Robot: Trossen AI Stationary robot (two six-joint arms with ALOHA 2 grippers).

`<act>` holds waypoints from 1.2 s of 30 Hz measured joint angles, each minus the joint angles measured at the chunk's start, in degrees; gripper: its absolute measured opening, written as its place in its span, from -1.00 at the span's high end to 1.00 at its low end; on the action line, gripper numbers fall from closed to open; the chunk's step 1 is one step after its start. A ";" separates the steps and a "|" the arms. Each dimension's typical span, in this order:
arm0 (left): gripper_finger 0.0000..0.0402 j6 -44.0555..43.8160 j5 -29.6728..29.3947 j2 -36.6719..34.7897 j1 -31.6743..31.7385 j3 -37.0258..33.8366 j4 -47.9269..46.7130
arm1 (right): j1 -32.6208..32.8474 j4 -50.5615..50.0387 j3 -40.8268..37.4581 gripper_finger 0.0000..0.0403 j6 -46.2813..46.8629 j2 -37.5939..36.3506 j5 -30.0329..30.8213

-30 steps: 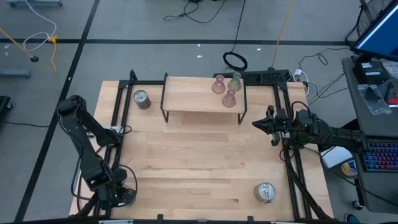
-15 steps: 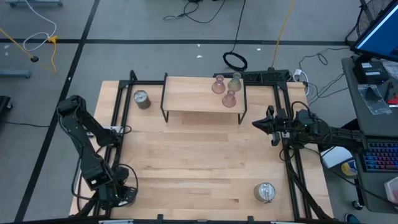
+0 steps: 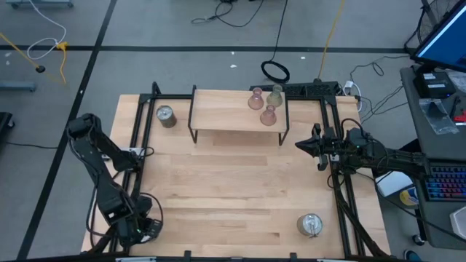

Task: Pick & Place candle stick holders
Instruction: Put the bottom left silver scented candle on the shelf

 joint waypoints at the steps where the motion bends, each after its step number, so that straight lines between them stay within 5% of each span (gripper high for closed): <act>1: 0.20 0.34 -0.01 0.24 0.12 0.03 0.59 | 0.00 0.02 0.00 1.00 -0.06 0.00 0.02; 22: 0.20 0.54 4.08 1.33 0.34 0.06 1.97 | 0.00 0.50 -0.02 1.00 -0.24 0.00 0.02; 36: 0.20 0.47 1.86 0.87 0.25 0.01 1.75 | 0.00 0.50 -0.04 1.00 -0.22 0.00 0.00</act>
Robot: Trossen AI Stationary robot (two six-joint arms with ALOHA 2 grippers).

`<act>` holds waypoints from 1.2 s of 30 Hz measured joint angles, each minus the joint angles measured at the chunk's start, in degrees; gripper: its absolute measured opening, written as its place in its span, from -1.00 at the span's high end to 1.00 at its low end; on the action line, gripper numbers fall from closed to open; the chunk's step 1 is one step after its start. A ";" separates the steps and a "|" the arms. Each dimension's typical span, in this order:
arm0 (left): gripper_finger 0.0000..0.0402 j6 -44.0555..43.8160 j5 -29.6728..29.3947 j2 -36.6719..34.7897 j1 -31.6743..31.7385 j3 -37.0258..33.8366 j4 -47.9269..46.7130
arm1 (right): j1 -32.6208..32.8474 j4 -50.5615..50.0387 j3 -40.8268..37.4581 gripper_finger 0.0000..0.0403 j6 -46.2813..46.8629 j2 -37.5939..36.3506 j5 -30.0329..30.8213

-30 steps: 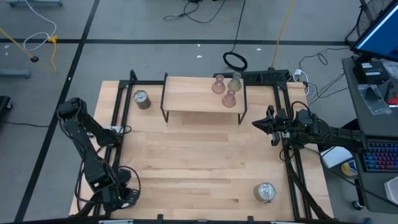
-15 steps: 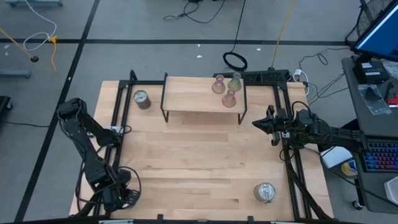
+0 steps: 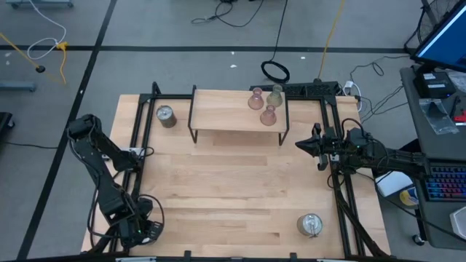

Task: Pick & Place candle stick holders
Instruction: Put the bottom left silver scented candle on the shelf

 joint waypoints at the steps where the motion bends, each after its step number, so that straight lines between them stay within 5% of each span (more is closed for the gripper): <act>1: 0.20 0.07 -0.05 -0.01 0.00 0.00 0.01 | 0.01 0.00 0.00 1.00 0.00 -0.01 0.00; 14: 0.20 0.06 0.89 -0.09 -0.20 -0.04 -0.85 | 0.00 0.02 0.00 1.00 0.02 -0.01 0.00; 22: 0.20 0.29 7.41 -0.07 -0.21 -0.14 -3.11 | 0.00 0.02 0.00 1.00 0.00 0.01 0.00; 29: 0.20 0.91 3.07 -0.05 0.17 1.88 -6.02 | 0.00 0.12 0.00 1.00 -0.21 0.00 1.70; 36: 0.20 1.25 1.49 -0.09 0.13 9.47 -18.54 | 0.00 0.44 0.00 1.00 -0.26 0.00 2.60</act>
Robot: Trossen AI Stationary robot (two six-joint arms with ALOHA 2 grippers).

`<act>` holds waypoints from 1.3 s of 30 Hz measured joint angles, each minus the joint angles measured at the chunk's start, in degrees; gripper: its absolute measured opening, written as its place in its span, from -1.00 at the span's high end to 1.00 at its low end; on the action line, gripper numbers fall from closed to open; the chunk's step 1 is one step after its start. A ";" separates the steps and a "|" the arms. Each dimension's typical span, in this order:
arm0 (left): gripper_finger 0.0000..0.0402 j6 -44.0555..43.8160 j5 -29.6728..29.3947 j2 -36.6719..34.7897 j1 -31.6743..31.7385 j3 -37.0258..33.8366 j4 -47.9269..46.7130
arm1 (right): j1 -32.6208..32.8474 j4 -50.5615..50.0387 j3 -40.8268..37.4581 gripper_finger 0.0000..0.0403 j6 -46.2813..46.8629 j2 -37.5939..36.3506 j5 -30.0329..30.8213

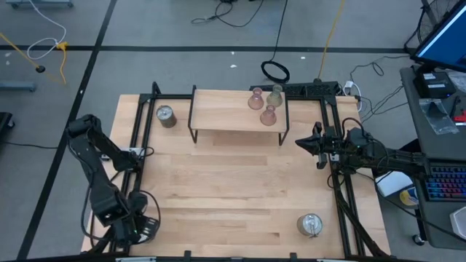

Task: Pick & Place candle stick holders
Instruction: Put the bottom left silver scented candle on the shelf

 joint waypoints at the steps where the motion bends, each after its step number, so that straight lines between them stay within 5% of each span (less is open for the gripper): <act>1: 0.20 0.36 0.02 0.00 0.00 0.96 -1.38 | 0.00 0.00 0.00 1.00 0.01 -0.02 0.00; 19: 0.20 0.58 5.88 6.76 -0.65 1.44 3.10 | 0.00 1.68 0.00 1.00 -0.39 0.01 -0.04; 39: 0.20 -0.10 4.07 8.32 -1.03 1.44 1.13 | 0.00 1.66 0.00 1.00 -0.39 0.00 -0.01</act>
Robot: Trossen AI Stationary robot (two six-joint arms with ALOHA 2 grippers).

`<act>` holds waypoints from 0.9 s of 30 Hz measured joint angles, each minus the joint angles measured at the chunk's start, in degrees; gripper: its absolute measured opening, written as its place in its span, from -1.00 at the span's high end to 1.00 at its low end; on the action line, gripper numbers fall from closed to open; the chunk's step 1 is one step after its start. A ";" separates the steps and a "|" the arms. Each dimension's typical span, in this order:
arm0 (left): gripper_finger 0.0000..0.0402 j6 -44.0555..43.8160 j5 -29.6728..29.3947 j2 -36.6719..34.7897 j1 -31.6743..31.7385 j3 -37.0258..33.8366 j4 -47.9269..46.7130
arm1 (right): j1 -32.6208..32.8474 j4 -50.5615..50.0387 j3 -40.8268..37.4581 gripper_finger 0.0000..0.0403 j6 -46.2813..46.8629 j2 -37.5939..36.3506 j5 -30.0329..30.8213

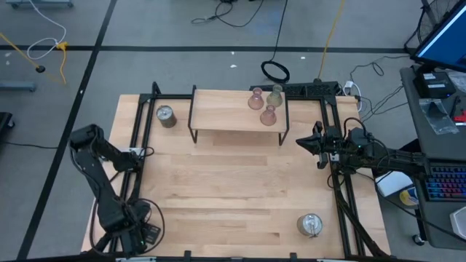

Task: Pick & Place candle stick holders
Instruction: Put the bottom left silver scented candle on the shelf

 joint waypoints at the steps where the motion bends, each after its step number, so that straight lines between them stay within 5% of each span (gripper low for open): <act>1: 0.20 0.02 0.04 0.24 0.00 0.00 0.16 | 0.00 0.00 0.00 1.00 0.00 0.00 0.00; 16: 0.21 0.22 0.45 2.19 0.11 0.15 0.94 | 0.00 0.00 0.00 1.00 0.00 -0.01 0.10; 27: 0.75 0.46 -1.39 2.23 0.07 0.13 0.99 | 0.00 0.00 0.00 1.00 0.00 -0.01 0.10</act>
